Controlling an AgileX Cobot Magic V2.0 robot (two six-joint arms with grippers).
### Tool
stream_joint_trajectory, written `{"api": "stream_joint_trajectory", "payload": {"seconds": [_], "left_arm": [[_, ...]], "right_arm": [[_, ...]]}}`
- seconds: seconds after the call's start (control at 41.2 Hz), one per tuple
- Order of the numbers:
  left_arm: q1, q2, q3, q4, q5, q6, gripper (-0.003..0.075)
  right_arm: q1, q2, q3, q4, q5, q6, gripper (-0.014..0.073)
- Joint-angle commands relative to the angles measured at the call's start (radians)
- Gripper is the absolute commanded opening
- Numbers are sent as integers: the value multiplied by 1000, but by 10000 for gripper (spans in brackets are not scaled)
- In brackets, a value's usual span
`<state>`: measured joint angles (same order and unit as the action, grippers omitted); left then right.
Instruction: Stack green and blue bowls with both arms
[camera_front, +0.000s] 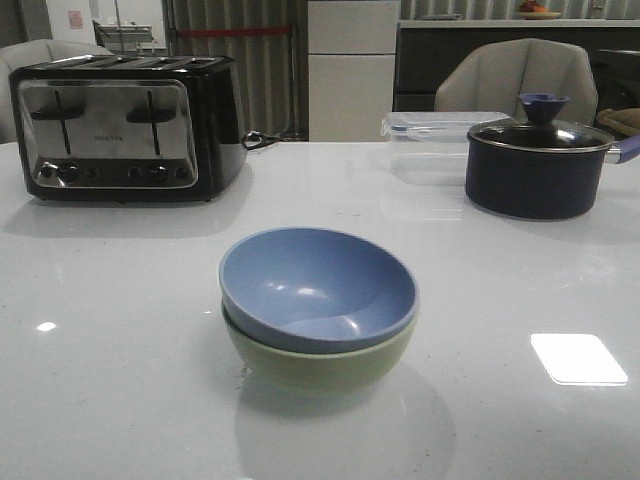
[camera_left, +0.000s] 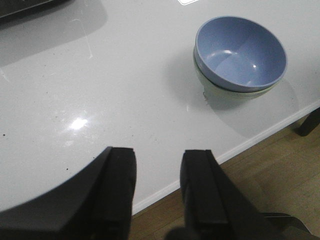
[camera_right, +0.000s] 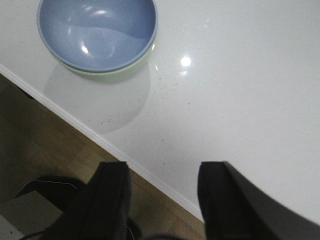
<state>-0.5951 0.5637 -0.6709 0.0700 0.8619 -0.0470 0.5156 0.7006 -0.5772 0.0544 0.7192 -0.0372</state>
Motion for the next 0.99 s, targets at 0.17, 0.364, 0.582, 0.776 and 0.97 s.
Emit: {"api": "stream_joint_trajectory", "payload": {"seconds": [0.17,0.364,0.582,0.776,0.97], "left_arm": [[-3,4,-26,7,-56,-15,256],[-3,4,-26,7,-56,-15,115],[-3,4,-26,3,-58,-15,92],[-3,4,-26,3,-58,-15,92],[-3,4,-26,3,-58,-15,92]], "right_arm": [[-1,-3,-26,-14,-64,12,381],[-1,-3,-26,-14,-63,12,158],[-1,-3,-26,-14,-63,12,53],[-1,-3,-26,-14,-58,12,53],[-1,-3,-26,-14,-58,12,53]]}}
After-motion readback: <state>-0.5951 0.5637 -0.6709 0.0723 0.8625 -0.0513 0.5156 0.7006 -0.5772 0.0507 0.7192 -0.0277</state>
